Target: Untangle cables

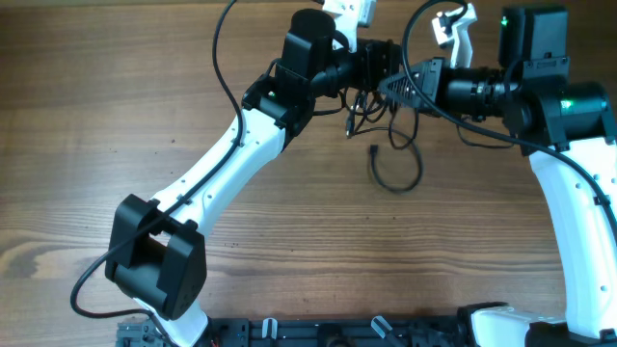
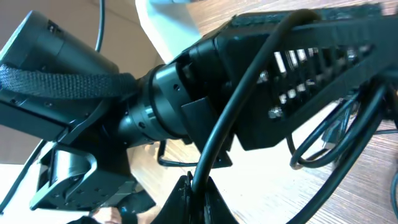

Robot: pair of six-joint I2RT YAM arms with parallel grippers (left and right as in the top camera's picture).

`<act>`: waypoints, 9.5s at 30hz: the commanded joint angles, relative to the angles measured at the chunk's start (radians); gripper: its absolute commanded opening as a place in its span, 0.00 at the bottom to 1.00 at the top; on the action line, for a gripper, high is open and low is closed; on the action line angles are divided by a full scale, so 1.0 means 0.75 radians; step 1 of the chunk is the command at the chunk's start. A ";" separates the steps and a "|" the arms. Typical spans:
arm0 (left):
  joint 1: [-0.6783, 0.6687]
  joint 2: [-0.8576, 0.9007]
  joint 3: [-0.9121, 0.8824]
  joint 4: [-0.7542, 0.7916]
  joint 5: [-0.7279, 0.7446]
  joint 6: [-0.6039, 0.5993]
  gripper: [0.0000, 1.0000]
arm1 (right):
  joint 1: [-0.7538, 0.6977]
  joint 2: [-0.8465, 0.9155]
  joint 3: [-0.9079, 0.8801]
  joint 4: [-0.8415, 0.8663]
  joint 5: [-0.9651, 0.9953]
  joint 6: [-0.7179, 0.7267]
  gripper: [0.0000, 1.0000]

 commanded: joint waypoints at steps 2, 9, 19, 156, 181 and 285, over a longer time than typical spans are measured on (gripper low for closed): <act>0.024 0.040 0.006 -0.042 -0.083 -0.098 0.28 | 0.021 -0.033 0.033 -0.015 0.027 0.020 0.05; 0.024 0.040 0.006 -0.093 0.231 -0.166 0.04 | 0.039 -0.024 0.033 -0.004 0.202 -0.039 0.43; 0.130 0.040 0.006 -0.162 0.532 -0.161 0.04 | -0.035 -0.015 0.033 -0.028 0.666 -0.136 0.72; 0.071 -0.909 0.607 -1.087 -0.718 -0.302 0.04 | -0.122 0.142 0.035 -0.280 0.112 -0.720 0.75; 0.170 -0.166 0.482 -1.922 -0.852 -0.213 0.04 | 0.006 0.213 0.035 -0.138 0.307 -0.539 0.84; 0.846 -0.518 0.168 -1.559 -0.603 -0.085 1.00 | 0.923 0.891 0.024 0.488 1.187 -0.020 0.04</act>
